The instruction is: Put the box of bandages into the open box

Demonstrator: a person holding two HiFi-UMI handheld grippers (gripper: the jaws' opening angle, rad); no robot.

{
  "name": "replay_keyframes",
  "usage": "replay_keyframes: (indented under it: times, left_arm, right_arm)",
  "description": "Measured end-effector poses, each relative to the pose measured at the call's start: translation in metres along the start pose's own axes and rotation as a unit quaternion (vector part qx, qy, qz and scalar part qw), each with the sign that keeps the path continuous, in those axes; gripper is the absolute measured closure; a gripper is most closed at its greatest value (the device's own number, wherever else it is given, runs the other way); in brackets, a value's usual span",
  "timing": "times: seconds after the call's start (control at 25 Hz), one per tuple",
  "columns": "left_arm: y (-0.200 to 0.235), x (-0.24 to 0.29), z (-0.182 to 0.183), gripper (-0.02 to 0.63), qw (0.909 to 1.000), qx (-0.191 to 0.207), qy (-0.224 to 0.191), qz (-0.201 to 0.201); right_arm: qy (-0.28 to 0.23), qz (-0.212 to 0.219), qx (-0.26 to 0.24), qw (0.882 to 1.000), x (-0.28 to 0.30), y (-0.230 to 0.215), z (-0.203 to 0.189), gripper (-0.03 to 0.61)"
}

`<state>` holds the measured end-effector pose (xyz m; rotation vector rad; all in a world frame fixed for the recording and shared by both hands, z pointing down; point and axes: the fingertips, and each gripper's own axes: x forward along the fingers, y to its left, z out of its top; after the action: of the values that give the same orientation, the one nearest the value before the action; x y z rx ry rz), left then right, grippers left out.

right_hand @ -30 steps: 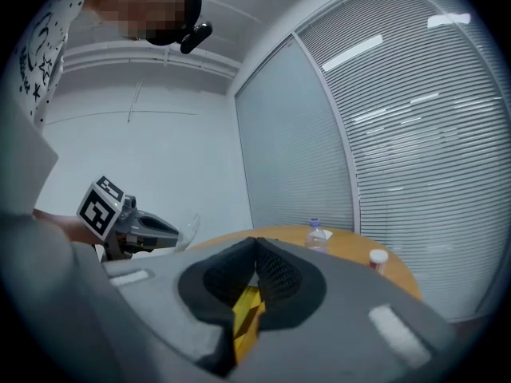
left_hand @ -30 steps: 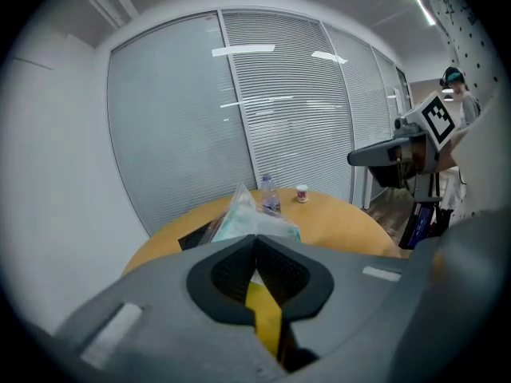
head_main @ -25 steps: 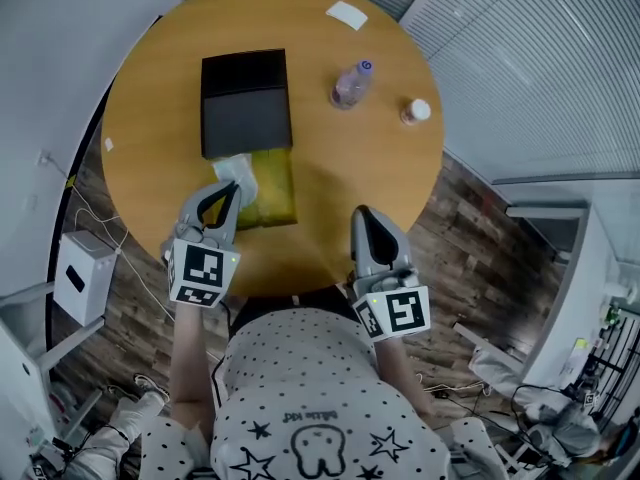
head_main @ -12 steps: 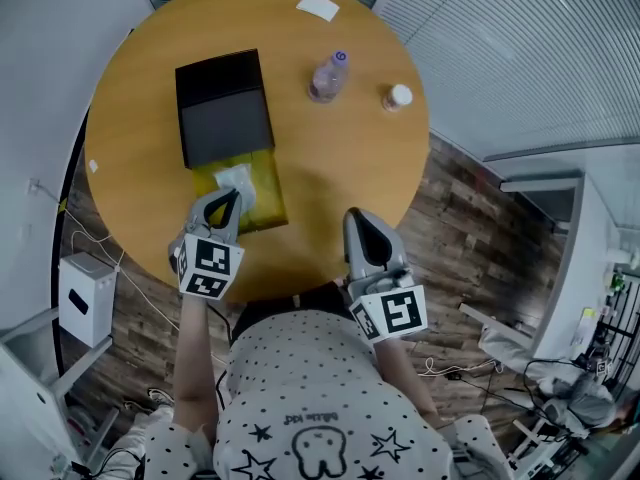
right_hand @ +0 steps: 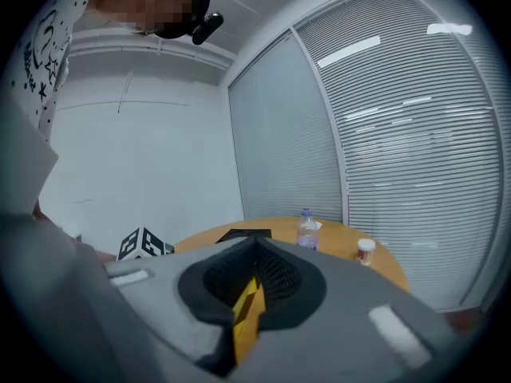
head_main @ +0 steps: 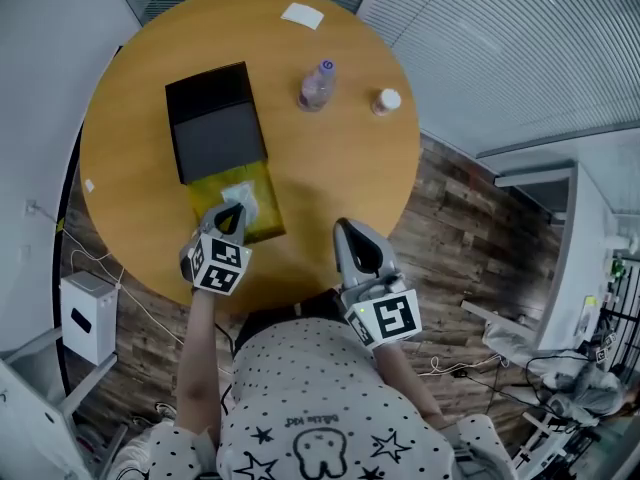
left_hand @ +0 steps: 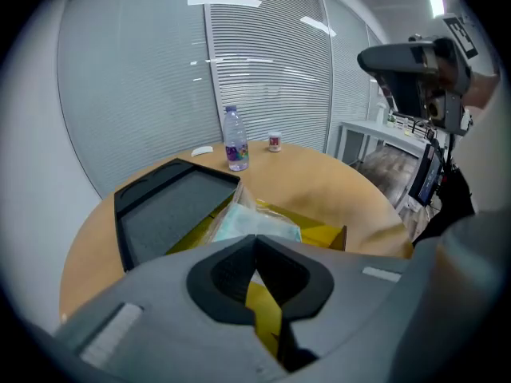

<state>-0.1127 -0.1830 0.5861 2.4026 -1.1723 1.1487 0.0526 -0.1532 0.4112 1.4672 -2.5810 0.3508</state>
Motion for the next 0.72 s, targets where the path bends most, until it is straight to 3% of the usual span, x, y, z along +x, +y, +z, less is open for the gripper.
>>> replay_keyframes:
  times: [0.32,0.56,0.72]
  left_arm:
    - [0.0,0.026,-0.03,0.601,0.9986,-0.017,0.048,-0.013]
    - [-0.008,0.037,-0.038,0.601,0.9972,0.008,0.072,-0.018]
    - [-0.009,0.037,-0.039,0.601,0.9972,0.003,0.073,-0.019]
  right_arm:
    - [0.005,-0.002,-0.001,1.0,0.004,0.004,-0.003,0.575]
    - [0.006,-0.003,-0.001,1.0,0.003,0.002,-0.003,0.574]
    - [0.007,-0.004,-0.001,1.0,0.003,0.003,-0.003,0.574]
